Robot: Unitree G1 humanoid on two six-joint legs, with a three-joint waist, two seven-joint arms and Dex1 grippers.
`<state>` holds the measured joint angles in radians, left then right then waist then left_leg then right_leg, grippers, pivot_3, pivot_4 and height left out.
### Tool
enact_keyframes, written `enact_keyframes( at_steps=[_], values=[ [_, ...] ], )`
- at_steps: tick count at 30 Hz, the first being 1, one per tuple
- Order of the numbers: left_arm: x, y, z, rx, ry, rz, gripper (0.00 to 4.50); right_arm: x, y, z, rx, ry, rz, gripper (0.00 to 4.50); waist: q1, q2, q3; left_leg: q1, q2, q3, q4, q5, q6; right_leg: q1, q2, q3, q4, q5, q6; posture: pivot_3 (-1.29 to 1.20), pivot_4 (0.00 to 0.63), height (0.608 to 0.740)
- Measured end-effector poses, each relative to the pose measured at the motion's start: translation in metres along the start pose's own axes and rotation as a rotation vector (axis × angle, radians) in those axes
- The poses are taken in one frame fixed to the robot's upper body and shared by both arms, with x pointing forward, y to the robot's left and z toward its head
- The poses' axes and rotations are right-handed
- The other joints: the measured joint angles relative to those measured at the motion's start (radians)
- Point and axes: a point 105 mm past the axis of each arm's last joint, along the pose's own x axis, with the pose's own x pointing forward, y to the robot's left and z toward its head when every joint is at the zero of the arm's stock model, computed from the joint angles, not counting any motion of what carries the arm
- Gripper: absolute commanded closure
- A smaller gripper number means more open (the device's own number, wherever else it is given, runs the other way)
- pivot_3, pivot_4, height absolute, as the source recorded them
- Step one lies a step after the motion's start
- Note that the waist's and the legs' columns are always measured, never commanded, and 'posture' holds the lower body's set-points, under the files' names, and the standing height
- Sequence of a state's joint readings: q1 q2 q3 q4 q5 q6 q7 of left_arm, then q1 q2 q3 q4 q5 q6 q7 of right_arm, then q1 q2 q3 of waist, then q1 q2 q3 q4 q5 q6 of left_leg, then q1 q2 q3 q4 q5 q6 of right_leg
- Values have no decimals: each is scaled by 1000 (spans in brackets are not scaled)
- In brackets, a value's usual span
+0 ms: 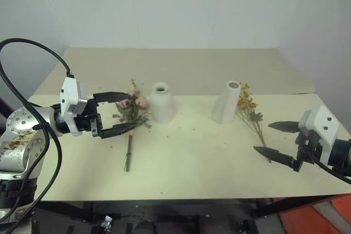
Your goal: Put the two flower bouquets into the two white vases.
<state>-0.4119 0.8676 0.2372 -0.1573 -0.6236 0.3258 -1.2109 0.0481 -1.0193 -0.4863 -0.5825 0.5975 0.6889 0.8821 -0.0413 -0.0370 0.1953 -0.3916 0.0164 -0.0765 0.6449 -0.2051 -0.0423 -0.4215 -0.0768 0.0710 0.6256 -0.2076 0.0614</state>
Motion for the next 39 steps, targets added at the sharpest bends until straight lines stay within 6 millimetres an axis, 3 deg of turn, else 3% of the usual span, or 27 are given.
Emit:
enact_keyframes(
  at_steps=[18,25,31,35,39],
  values=[
    [2,0,-1,5,5,0,51,1,-9,4,64,9,-31,0,-1,0,0,0,0,0,0,0,0,0,0,0,0,0,0,0,150,740],
    [65,-9,6,59,-37,-81,51,17,-37,2,184,84,-107,0,6,0,0,-1,-1,-1,1,0,0,0,0,0,-1,0,0,0,150,740],
    [115,-20,17,122,-58,-173,51,44,-54,-39,255,346,-185,0,-1,0,0,-2,-1,0,1,0,0,-1,0,0,-1,1,0,0,150,740],
    [139,-28,3,143,-9,-223,51,56,-67,-55,290,443,-225,0,-6,0,0,-2,-1,0,0,0,0,-1,0,1,-1,1,0,0,150,740],
    [150,-31,-11,135,22,-228,51,68,-70,-65,333,487,-227,0,-4,0,0,-3,-1,-1,1,0,0,-2,0,1,-1,1,0,0,150,740]
  ],
)
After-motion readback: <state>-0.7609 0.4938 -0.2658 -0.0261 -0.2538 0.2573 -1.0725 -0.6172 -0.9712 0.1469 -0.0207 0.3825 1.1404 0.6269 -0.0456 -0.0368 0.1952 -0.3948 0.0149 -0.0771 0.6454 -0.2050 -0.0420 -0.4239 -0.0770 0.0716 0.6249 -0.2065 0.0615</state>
